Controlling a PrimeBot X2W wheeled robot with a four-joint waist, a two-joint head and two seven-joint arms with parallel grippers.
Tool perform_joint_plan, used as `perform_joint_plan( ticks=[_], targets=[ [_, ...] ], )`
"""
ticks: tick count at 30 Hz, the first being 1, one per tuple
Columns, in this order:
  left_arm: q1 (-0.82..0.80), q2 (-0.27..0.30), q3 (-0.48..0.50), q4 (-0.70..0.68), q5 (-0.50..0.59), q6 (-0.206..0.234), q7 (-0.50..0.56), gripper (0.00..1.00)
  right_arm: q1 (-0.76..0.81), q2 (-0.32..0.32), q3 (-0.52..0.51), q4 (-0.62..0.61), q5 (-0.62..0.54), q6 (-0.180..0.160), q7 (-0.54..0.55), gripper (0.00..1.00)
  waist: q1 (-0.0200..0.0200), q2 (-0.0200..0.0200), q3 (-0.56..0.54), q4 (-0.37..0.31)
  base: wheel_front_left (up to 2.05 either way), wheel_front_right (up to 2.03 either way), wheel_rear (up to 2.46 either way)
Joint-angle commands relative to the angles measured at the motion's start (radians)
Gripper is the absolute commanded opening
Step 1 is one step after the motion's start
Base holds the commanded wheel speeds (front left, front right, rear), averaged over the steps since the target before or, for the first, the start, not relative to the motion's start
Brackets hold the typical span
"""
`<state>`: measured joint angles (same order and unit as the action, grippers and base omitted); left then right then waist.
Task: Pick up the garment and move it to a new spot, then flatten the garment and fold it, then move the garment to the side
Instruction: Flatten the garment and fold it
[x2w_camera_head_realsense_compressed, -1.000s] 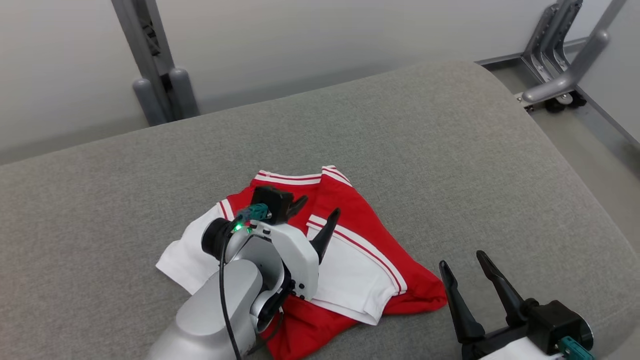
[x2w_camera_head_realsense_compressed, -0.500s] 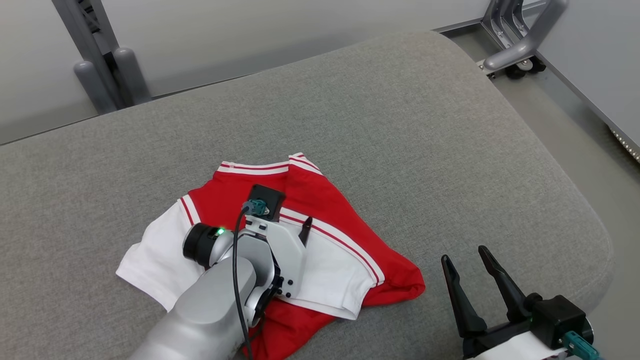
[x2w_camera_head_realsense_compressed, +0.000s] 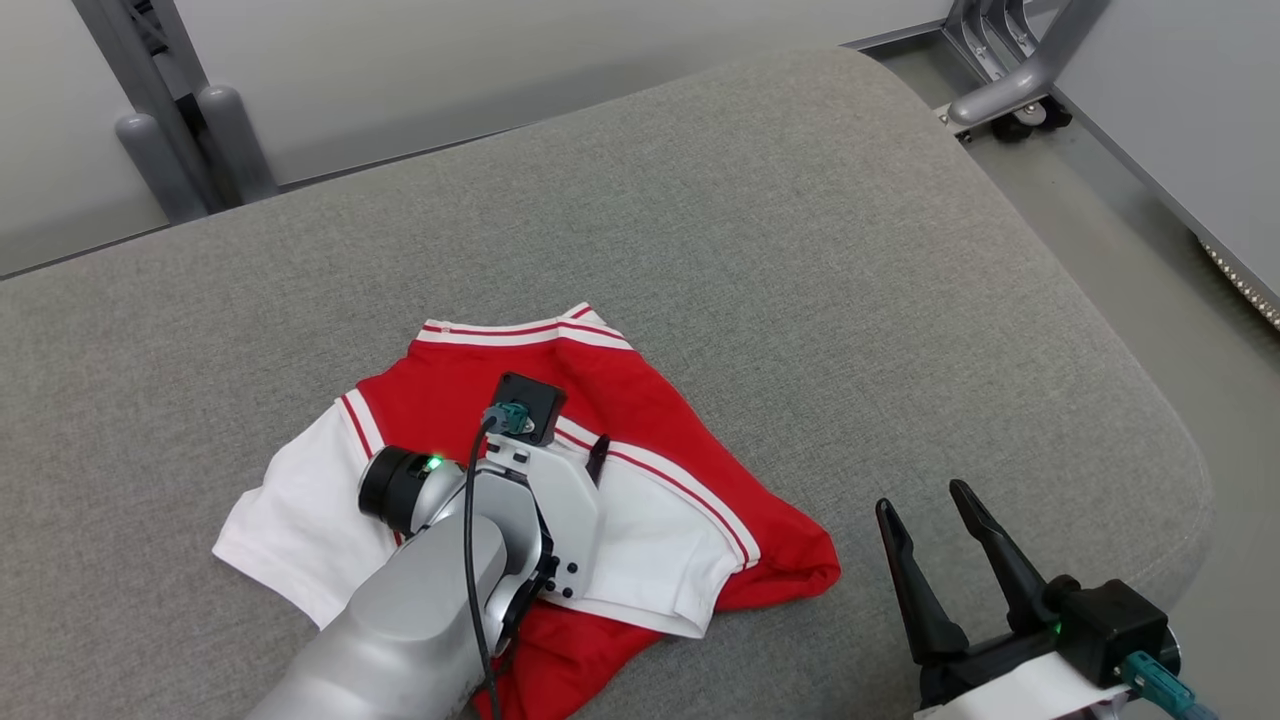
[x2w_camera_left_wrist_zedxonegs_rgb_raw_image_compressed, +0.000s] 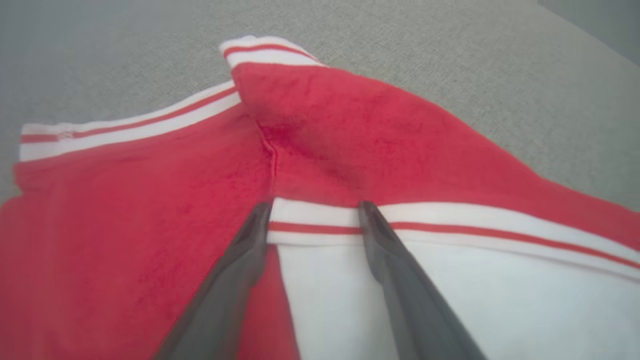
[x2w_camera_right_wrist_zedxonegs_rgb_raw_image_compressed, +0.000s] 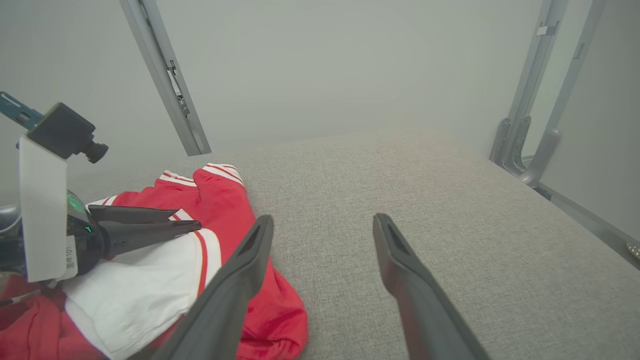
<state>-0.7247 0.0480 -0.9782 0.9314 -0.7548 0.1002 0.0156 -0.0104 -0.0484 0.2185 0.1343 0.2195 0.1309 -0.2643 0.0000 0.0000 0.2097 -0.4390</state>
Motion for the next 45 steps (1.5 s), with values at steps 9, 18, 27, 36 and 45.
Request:
perform_joint_plan(
  ticks=[9, 18, 27, 36, 45],
  targets=[
    [-0.02, 0.004, -0.013, -0.072, -0.112, -0.046, -0.045, 0.0, 0.008, -0.004, -0.02, 0.011, -0.006, 0.0, -0.002, 1.0, 0.0, 0.0, -0.037, 0.022, 0.0, 0.0, 0.0],
    [-0.094, 0.005, 0.032, -0.257, -0.304, -0.073, -0.09, 0.0, 0.022, -0.004, -0.009, 0.031, -0.01, 0.0, -0.002, 1.0, 0.0, 0.0, -0.109, 0.035, 0.0, 0.0, 0.0],
    [-0.328, 0.004, 0.138, -0.343, -0.58, -0.077, -0.049, 0.0, 0.045, -0.004, -0.007, 0.054, -0.02, 0.0, -0.002, 1.0, 0.0, 0.0, -0.204, 0.017, 0.0, 0.0, 0.0],
    [-0.584, 0.004, 0.24, -0.251, -0.643, -0.052, -0.115, 0.0, 0.073, -0.004, -0.014, 0.057, -0.007, 0.0, -0.002, 1.0, 0.0, 0.0, -0.253, 0.026, 0.0, 0.0, 0.0],
    [-0.476, 0.032, 0.267, -0.251, -0.711, -0.081, -0.11, 0.0, 0.105, -0.005, -0.056, 0.042, 0.0, 0.0, -0.002, 1.0, 0.0, 0.0, -0.282, 0.129, 0.0, 0.0, 0.0]
  ],
)
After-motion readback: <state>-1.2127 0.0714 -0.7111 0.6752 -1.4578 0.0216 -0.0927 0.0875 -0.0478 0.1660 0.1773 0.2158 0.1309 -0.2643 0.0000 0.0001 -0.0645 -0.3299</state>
